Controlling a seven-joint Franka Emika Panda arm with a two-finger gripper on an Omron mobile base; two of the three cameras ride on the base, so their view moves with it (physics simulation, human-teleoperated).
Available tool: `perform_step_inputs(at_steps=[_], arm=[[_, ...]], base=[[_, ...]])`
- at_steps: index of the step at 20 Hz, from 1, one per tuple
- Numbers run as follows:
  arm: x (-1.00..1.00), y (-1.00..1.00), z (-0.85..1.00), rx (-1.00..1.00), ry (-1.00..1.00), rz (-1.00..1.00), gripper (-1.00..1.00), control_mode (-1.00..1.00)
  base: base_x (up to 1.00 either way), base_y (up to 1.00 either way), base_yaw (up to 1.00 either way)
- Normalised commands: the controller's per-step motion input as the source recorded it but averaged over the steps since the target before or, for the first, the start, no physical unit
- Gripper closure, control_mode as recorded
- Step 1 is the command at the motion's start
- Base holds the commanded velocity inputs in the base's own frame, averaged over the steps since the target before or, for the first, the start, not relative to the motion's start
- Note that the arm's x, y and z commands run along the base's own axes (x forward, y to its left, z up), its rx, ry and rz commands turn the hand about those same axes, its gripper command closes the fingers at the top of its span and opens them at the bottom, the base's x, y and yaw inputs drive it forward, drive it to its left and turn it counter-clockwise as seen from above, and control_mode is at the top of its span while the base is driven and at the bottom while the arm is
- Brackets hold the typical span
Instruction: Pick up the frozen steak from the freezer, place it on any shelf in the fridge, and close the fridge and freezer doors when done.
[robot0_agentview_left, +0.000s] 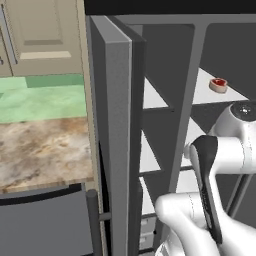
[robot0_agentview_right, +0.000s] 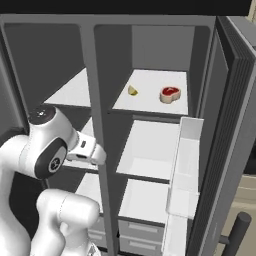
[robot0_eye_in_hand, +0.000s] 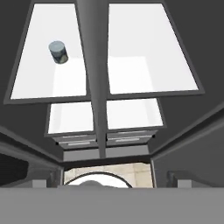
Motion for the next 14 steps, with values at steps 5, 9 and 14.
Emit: perform_step_inputs(at_steps=[5, 9, 14], arm=[[0.0, 0.0, 0.0, 0.0, 0.0, 0.0, -1.0, 1.0], [0.0, 0.0, 0.0, 0.0, 0.0, 0.0, -1.0, 1.0], [0.0, 0.0, 0.0, 0.0, 0.0, 0.0, -1.0, 1.0]], base=[[-0.74, 0.0, 0.0], [-0.78, 0.0, 0.0], [-0.76, 0.0, 0.0]])
